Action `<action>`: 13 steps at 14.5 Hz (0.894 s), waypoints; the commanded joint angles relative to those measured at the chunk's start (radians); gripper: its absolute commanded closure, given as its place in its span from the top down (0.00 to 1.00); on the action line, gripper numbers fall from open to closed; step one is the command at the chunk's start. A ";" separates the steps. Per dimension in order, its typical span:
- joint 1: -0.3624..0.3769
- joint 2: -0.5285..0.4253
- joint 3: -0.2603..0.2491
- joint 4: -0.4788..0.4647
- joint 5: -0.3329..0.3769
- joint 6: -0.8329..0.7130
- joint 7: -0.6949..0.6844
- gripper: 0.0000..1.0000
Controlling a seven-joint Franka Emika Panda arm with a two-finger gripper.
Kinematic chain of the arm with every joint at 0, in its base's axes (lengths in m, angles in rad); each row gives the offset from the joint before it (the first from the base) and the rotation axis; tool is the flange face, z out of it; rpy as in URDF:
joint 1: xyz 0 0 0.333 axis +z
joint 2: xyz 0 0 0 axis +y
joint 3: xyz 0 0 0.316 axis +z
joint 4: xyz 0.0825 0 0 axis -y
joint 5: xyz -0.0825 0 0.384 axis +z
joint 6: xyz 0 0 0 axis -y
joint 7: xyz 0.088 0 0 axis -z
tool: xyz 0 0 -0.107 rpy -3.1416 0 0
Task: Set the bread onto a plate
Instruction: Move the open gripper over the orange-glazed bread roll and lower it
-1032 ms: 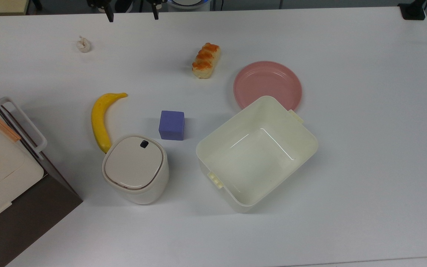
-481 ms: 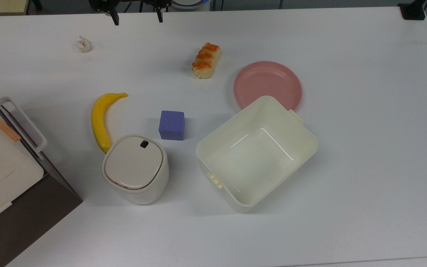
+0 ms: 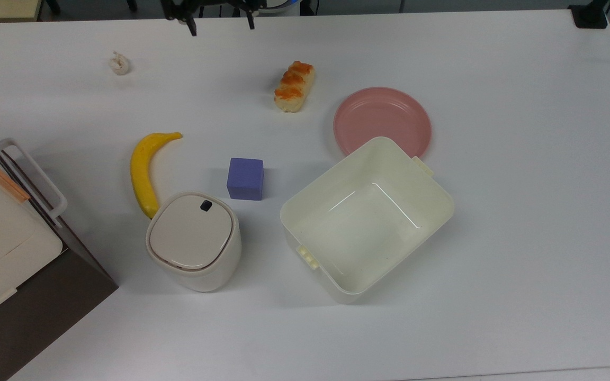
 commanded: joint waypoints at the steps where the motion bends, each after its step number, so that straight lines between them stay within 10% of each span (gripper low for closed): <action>1: 0.070 -0.043 -0.003 -0.151 -0.001 0.145 0.058 1.00; 13: 0.224 -0.117 0.000 -0.495 -0.299 0.366 0.330 1.00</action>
